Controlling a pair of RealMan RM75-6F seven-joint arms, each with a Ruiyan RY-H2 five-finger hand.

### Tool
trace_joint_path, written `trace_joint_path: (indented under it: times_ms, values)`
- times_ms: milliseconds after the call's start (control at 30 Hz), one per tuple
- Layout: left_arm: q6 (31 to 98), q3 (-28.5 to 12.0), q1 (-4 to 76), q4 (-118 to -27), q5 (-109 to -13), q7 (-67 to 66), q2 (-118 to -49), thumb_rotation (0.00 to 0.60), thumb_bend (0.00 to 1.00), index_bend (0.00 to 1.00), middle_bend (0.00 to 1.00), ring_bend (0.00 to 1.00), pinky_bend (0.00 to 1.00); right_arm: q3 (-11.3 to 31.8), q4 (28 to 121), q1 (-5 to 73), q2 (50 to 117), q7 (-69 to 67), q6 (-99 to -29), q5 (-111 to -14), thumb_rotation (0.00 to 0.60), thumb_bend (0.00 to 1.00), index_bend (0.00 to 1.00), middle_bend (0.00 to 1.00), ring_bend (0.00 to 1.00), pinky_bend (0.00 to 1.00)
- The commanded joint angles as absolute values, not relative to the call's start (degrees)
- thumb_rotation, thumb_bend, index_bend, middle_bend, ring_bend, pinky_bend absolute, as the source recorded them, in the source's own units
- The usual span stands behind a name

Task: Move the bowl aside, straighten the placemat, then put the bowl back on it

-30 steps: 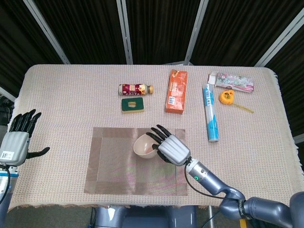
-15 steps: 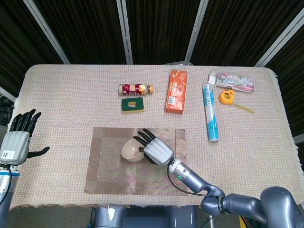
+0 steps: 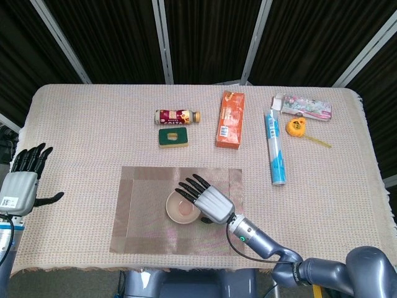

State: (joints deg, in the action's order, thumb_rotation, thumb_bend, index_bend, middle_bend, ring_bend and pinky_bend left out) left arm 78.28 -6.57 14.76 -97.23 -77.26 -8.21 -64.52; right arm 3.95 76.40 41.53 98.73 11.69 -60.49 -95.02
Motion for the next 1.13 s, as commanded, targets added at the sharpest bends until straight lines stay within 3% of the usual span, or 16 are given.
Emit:
trace_joint_path:
  times_ms: [33, 367, 633, 867, 1133]
  values:
    - [78.3, -6.4, 14.7, -97.5, -77.6, -8.2, -64.4, 0.600, 0.00, 0.00, 0.00, 0.00, 0.00, 1.6, 81.0, 39.7, 93.9, 12.5, -63.7, -97.7, 0.600, 0.00, 0.00, 0.00, 0.00, 0.00]
    - [82.0, -5.2, 13.0, -98.1, -80.8, -9.9, -64.6, 0.600, 0.00, 0.00, 0.00, 0.00, 0.00, -3.1, 86.3, 33.3, 77.7, 15.7, -76.8, -105.4, 0.600, 0.00, 0.00, 0.00, 0.00, 0.00]
    - [85.5, -2.9, 10.3, -98.3, -84.2, -9.1, -64.7, 0.600, 0.00, 0.00, 0.00, 0.00, 0.00, -1.6, 85.8, 24.5, 69.9, 13.4, -86.5, -97.7, 0.600, 0.00, 0.00, 0.00, 0.00, 0.00]
    - [87.5, -2.3, 8.6, -98.0, -85.3, -8.2, -63.7, 0.600, 0.00, 0.00, 0.00, 0.00, 0.00, -0.7, 85.6, 16.9, 68.7, 5.9, -91.8, -89.0, 0.600, 0.00, 0.00, 0.00, 0.00, 0.00]
    - [87.6, -2.0, 8.2, -96.7, -86.0, -6.5, -63.5, 0.600, 0.00, 0.00, 0.00, 0.00, 0.00, -1.4, 79.4, 12.5, 70.5, 2.9, -95.7, -88.7, 0.600, 0.00, 0.00, 0.00, 0.00, 0.00]
